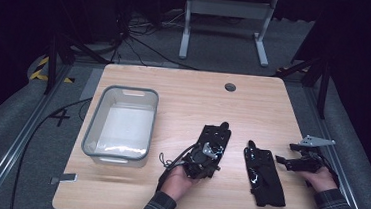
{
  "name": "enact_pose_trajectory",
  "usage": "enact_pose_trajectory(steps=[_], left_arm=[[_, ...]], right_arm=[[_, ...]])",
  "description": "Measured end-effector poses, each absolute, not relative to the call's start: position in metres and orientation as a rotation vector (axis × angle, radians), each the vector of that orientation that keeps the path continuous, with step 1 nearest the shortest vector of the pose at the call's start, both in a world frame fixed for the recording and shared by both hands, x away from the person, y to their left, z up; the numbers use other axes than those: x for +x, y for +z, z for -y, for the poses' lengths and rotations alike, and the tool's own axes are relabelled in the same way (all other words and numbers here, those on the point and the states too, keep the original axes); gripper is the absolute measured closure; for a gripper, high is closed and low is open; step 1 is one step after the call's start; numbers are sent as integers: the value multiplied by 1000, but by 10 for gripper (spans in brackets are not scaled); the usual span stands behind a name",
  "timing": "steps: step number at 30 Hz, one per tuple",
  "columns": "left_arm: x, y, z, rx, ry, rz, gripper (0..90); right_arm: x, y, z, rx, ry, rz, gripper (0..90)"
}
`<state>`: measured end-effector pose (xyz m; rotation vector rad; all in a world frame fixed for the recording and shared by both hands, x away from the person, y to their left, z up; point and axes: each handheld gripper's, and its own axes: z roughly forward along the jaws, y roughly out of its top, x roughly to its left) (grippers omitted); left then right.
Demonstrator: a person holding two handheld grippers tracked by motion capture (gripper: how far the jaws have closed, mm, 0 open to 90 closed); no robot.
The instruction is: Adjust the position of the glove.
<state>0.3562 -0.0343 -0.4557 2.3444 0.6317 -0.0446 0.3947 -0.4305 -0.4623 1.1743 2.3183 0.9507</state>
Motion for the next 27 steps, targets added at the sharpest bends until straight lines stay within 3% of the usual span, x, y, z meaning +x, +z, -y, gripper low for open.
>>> enact_pose_trajectory(steps=[11,27], left_arm=[[342,-449,30,2326,-53,-595,895],[398,-435,24,2295,145,-735,897]], right_arm=[[395,-462,430,1174,951,-2318,151],[395,-462,430,1177,951,-2316,150]])
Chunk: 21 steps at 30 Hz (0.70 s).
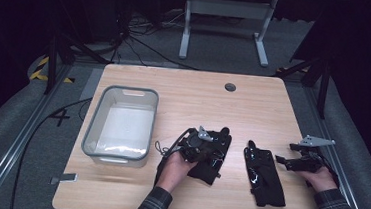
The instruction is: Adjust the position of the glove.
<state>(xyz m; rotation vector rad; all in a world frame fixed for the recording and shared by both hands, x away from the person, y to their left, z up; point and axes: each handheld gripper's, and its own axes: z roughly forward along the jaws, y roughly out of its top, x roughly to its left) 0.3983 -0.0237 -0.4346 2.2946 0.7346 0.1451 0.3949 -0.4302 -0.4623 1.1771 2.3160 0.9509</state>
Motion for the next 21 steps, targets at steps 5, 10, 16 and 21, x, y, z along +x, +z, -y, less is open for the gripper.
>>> enact_pose_trajectory(steps=[5,10,16,21], left_arm=[[405,-446,28,2347,127,-742,897],[398,-448,33,2369,108,-710,898],[383,-450,38,2359,61,-672,898],[371,-450,43,2378,39,-615,899]], right_arm=[[395,-462,430,1175,949,-2318,151],[395,-462,430,1174,949,-2318,151],[395,-462,430,1177,950,-2316,150],[396,-462,430,1175,947,-2320,145]])
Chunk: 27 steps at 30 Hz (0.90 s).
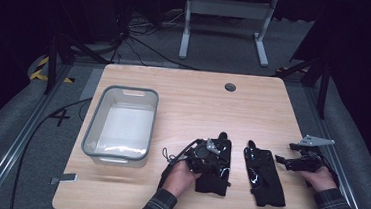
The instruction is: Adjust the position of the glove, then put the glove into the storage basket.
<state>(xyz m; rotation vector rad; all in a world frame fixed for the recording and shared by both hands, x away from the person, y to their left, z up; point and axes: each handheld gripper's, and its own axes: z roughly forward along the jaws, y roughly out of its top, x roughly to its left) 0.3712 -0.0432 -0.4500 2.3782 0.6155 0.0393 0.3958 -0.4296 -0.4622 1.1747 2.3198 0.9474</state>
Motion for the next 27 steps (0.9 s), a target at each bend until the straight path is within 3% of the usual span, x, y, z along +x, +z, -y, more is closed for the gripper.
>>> enact_pose_trajectory(steps=[7,14,19,24,27], left_arm=[[360,-449,46,2373,23,-582,884],[359,-435,29,2287,87,-664,617],[358,-438,14,2262,79,-742,525],[354,-443,12,2263,55,-774,450],[352,-449,14,2278,35,-782,438]], right_arm=[[396,-462,429,1172,948,-2321,145],[395,-458,429,1160,974,-2338,181],[386,-452,427,1109,1022,-2343,234],[374,-447,421,1057,1054,-2382,321],[363,-444,422,1024,1090,-2427,490]])
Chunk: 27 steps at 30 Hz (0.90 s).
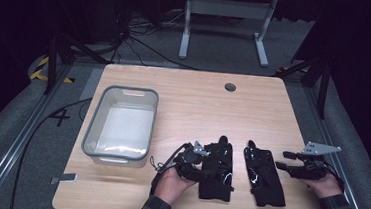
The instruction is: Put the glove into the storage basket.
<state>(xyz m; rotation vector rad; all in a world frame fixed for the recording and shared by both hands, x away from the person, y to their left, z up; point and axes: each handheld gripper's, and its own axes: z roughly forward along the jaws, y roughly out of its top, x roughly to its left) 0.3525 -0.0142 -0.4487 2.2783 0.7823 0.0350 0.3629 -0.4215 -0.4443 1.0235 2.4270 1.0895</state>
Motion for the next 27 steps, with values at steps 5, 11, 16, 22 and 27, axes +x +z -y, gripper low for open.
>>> enact_pose_trajectory(steps=[5,11,16,22,27], left_arm=[[352,-452,15,2283,31,-800,440],[352,-455,18,2306,36,-802,452],[352,-456,19,2309,32,-796,470],[352,-456,21,2305,58,-802,570],[352,-456,21,2305,74,-812,609]], right_arm=[[351,-441,419,963,1155,-2503,813],[350,-448,408,910,1128,-2622,896],[350,-452,403,883,1100,-2676,897],[351,-453,394,882,1104,-2675,897],[352,-453,387,876,1097,-2671,898]])
